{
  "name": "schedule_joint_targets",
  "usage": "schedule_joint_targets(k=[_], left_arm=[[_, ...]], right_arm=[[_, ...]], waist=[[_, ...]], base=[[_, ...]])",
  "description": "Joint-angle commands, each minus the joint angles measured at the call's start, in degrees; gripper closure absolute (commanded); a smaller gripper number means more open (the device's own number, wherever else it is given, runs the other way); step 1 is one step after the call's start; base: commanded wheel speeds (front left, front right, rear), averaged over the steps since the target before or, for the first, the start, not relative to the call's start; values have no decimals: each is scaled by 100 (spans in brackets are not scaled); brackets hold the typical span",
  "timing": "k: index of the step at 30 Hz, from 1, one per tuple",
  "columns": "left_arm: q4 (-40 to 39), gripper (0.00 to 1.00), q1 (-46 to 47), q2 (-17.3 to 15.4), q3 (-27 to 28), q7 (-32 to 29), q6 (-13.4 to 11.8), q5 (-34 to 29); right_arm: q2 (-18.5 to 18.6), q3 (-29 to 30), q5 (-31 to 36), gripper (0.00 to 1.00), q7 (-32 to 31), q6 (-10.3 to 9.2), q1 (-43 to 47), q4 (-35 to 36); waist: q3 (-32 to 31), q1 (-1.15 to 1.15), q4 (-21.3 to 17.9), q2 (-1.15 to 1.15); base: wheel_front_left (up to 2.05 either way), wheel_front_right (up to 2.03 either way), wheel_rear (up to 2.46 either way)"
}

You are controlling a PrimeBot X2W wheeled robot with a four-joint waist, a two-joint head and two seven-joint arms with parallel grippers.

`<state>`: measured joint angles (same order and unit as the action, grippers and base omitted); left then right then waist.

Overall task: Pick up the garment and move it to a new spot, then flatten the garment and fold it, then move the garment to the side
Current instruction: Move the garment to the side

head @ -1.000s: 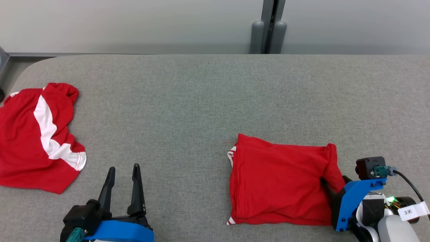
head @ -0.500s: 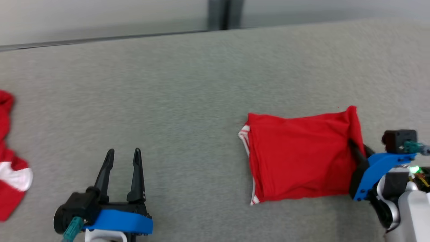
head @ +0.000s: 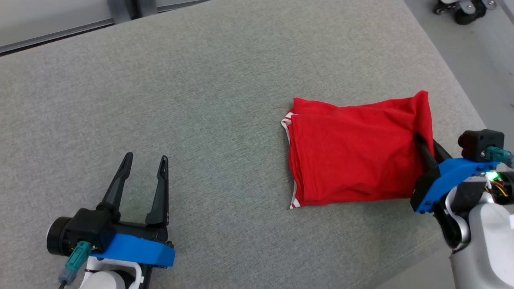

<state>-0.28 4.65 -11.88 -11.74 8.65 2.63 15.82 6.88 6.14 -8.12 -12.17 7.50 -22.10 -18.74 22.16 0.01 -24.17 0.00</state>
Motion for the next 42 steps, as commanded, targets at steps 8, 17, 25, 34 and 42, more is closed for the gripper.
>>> schedule_joint_targets(k=[8,17,25,34,42], left_arm=[[-189,0,63,-127,-23,-182,-40,-24],[-249,0,109,-166,37,-165,-100,21],[-281,0,80,-177,-4,-143,-124,45],[-248,0,58,-187,-28,-94,-158,76],[-156,0,134,-150,-19,-30,-206,142]], right_arm=[[194,-336,-28,100,223,-1,-831,-692],[798,-181,156,100,314,-1,-1751,-1466],[1296,378,358,100,409,-1,-2164,-1937],[1232,934,852,0,752,-1,-2097,-1977],[939,591,948,0,992,-1,-2145,-1764]], waist=[[13,-1,80,0],[62,-1,555,0],[130,-1,866,0],[136,-1,931,0],[29,-1,1002,0]], base=[[0,0,0],[0,0,0],[0,0,0],[0,0,0],[0,0,0]])
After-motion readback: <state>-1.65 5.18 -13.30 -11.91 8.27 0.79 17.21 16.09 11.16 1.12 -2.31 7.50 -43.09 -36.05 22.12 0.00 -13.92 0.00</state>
